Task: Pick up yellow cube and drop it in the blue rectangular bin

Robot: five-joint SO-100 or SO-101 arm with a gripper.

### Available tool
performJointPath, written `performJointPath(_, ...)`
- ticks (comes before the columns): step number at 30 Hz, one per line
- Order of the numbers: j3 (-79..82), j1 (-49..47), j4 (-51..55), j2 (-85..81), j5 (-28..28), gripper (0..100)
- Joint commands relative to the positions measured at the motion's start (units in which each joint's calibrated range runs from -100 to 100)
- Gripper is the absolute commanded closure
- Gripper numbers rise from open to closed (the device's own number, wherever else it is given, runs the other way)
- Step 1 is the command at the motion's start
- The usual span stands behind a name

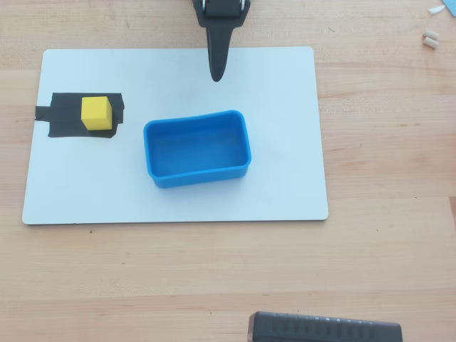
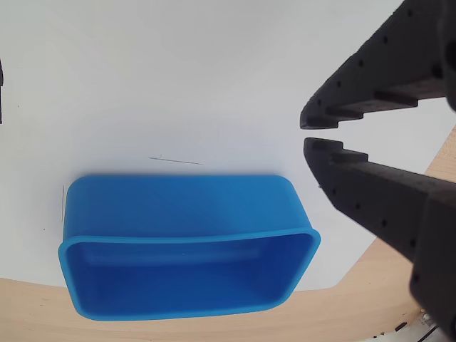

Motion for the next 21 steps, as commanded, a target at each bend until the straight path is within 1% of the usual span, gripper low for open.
performJointPath(1, -0.4, -0.1, 0.4, -1.3, 0.2, 100)
performJointPath(17, -0.5, 1.2, 1.1, -1.3, 0.5, 100)
performJointPath(21, -6.1, 3.0, 2.4, -1.3, 1.4, 100)
